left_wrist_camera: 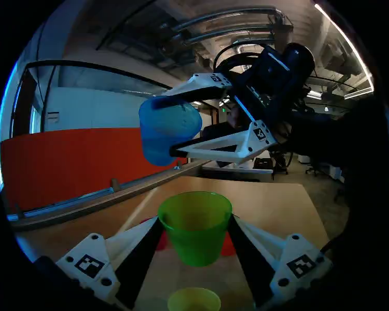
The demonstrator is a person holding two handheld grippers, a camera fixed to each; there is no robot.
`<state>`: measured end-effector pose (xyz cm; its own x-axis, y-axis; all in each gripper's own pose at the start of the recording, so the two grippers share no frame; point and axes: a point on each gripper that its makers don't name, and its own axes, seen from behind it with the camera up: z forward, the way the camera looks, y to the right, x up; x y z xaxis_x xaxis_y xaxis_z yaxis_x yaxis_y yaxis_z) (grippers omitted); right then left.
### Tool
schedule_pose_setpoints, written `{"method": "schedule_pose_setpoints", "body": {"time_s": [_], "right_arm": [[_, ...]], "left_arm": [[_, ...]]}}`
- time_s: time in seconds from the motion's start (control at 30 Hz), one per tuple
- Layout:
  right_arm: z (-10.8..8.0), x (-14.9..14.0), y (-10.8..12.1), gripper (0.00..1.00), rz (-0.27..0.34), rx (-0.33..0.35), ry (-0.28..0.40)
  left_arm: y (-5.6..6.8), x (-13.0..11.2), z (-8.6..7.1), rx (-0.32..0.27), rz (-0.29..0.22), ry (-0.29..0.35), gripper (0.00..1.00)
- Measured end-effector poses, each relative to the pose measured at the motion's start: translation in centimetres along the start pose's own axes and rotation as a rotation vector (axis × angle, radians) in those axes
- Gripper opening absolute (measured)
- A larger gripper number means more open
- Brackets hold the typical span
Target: Pour water
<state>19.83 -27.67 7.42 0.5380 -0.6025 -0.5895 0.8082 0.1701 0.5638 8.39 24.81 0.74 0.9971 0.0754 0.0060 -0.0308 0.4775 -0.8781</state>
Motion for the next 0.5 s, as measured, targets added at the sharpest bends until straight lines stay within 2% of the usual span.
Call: {"method": "schedule_pose_setpoints", "body": {"time_s": [0.5], "right_arm": [[-0.01,0.10,0.33,0.91,-0.058,-0.004,-0.008]], "left_arm": [[0.17,0.16,0.14,-0.003,-0.003,0.006,0.86]]}}
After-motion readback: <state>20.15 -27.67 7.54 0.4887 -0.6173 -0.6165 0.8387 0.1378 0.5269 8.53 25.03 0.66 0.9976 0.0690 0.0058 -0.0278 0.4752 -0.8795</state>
